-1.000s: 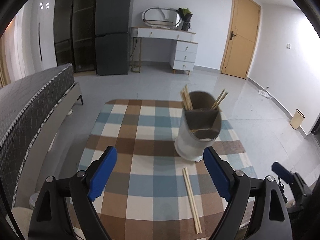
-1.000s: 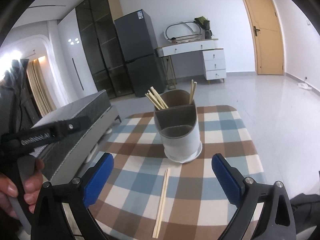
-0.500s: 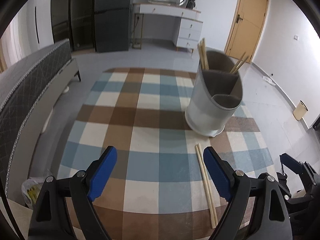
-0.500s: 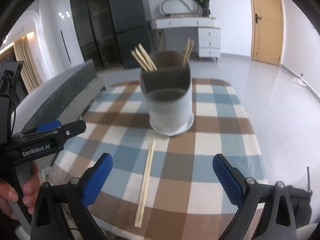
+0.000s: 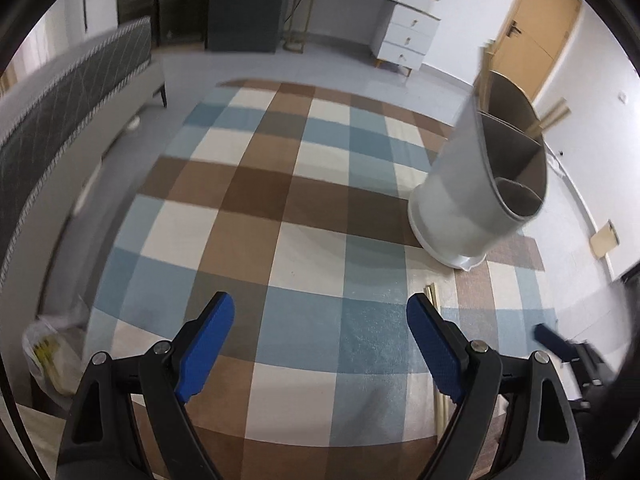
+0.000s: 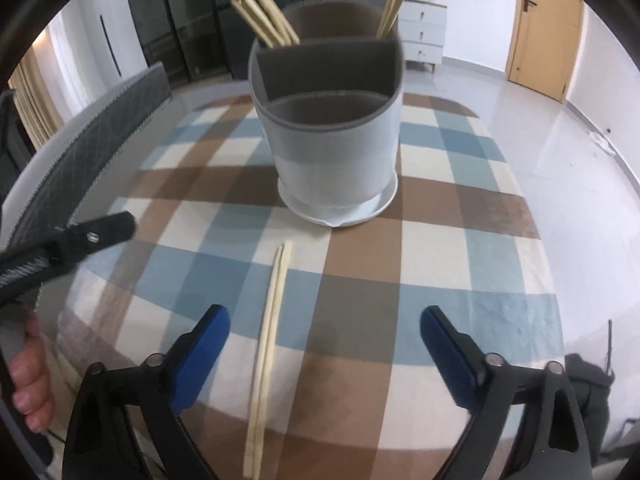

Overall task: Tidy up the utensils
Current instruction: 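Move both open grippers back toward the last chopsticks on the rug, then lower the right gripper onto the wooden chopsticks and pinch one chopstick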

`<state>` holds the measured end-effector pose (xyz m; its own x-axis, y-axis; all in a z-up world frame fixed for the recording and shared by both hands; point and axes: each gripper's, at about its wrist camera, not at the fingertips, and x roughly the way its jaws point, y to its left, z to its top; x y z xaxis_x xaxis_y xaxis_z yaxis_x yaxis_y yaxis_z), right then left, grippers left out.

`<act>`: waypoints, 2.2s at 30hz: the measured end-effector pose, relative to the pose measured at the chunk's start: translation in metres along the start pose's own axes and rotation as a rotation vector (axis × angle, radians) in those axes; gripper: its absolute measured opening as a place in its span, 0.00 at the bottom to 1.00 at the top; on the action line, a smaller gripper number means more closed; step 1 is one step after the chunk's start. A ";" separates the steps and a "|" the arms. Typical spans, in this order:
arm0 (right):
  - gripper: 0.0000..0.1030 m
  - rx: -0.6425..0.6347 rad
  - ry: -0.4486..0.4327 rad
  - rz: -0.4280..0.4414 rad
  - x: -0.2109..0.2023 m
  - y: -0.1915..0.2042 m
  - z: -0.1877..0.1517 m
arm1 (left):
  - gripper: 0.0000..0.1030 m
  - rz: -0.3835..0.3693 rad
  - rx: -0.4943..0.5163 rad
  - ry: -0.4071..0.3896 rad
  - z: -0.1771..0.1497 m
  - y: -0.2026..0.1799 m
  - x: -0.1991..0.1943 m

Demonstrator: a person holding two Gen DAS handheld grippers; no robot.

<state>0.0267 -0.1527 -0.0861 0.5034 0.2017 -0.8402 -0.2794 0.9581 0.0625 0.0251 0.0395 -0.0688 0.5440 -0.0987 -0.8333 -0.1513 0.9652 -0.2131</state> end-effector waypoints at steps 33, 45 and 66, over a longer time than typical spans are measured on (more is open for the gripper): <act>0.36 -0.089 0.128 0.004 0.051 0.016 0.017 | 0.82 0.017 -0.155 0.090 0.011 0.028 0.029; 0.37 -0.128 0.083 -0.006 0.064 0.031 0.029 | 0.82 0.024 -0.169 0.102 0.011 0.031 0.029; 0.04 0.202 -0.059 0.214 0.018 -0.043 0.031 | 0.82 0.088 -0.061 0.051 0.008 -0.003 0.008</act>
<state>0.0730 -0.1839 -0.0868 0.4992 0.4093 -0.7637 -0.2189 0.9124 0.3460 0.0365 0.0383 -0.0703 0.4835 -0.0277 -0.8749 -0.2477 0.9543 -0.1671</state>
